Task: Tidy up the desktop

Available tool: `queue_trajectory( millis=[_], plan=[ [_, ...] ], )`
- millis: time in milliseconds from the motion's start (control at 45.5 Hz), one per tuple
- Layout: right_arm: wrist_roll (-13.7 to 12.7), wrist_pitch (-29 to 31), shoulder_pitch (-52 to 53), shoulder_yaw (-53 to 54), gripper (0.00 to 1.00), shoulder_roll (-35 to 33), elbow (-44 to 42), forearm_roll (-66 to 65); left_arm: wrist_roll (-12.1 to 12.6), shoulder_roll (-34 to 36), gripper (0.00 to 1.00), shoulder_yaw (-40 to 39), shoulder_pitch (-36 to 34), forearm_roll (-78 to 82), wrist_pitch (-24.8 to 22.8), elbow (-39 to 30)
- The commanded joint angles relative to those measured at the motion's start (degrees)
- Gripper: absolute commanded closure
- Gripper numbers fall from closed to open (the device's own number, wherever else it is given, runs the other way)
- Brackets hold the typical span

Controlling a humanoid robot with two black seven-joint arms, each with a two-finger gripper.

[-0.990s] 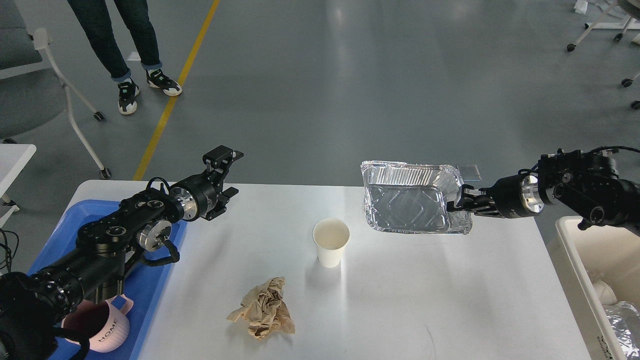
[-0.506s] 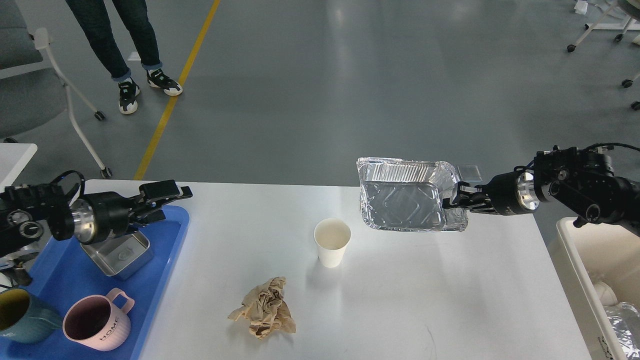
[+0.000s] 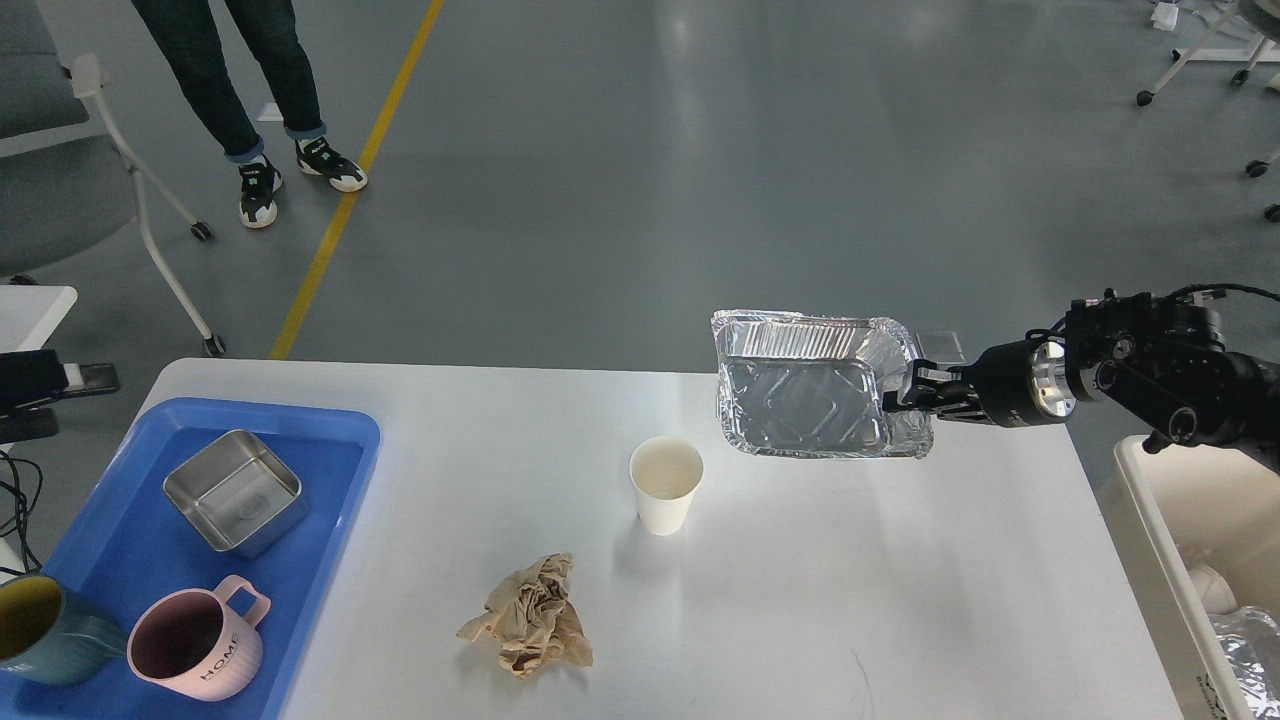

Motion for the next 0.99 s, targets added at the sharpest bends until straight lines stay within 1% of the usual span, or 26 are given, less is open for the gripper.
queue_trajectory(
  millis=[0,88,132,264,330,396,462,572,638,726,836,880,902,968],
  plan=[
    [0.0,-0.1,0.0,0.0,1.0,0.3,-0.1,0.0,-0.2,7.1,0.03,-0.9,-1.0,-0.1,-5.7,0.5],
    [0.0,-0.1,0.3,0.0,1.0,0.4,-0.1,0.0,0.5,9.7,0.03,-1.2,-3.2,0.0,-9.1,0.9],
    [0.1,-0.1,0.3,0.0,1.0,0.4,-0.1,0.0,0.5,10.3,0.03,-1.2,-3.8,0.0,-9.9,1.1],
    [0.1,-0.1,0.4,0.1,1.0,0.7,0.0,0.0,1.4,10.1,0.03,-1.3,-4.9,-0.1,-10.0,1.9],
    [0.1,-0.2,0.4,0.3,1.0,0.8,0.0,0.0,2.9,9.2,0.03,-1.3,-5.6,-0.1,-10.0,2.5],
    [0.1,-0.3,0.4,0.3,1.0,0.7,0.0,0.0,5.6,6.6,0.03,-1.5,-6.2,-0.1,-10.0,3.4],
    [0.1,-0.3,0.4,0.3,1.0,0.7,0.0,0.0,9.6,1.6,0.03,-1.8,-7.1,-0.2,-9.4,5.0],
    [0.2,-0.3,0.4,0.3,1.0,0.7,0.0,0.0,17.4,-8.6,0.03,-1.8,-9.9,0.0,-9.4,10.0],
    [0.2,-0.3,0.4,0.3,1.0,0.6,0.0,0.0,20.4,-15.4,0.03,-1.7,-12.1,0.2,-9.4,13.2],
    [0.2,-0.3,0.5,0.3,1.0,0.6,0.0,0.0,22.4,-24.9,0.03,-1.5,-14.3,0.3,-9.4,18.0],
    [0.2,-0.3,0.4,0.3,1.0,0.3,0.0,0.0,24.3,-36.1,0.03,-1.1,-15.6,0.6,-9.4,23.5],
    [0.2,-0.3,0.4,0.3,1.0,0.2,0.0,0.0,24.7,-40.1,0.03,-0.7,-16.0,1.2,-9.3,25.5],
    [0.2,-0.3,0.4,0.3,1.0,0.1,0.0,0.0,24.7,-43.1,0.03,-0.7,-16.1,2.0,-9.2,27.0],
    [0.3,-0.3,0.4,0.3,1.0,0.0,0.0,0.0,24.7,-49.0,0.02,-0.7,-16.2,4.2,-8.6,30.0]
  ],
)
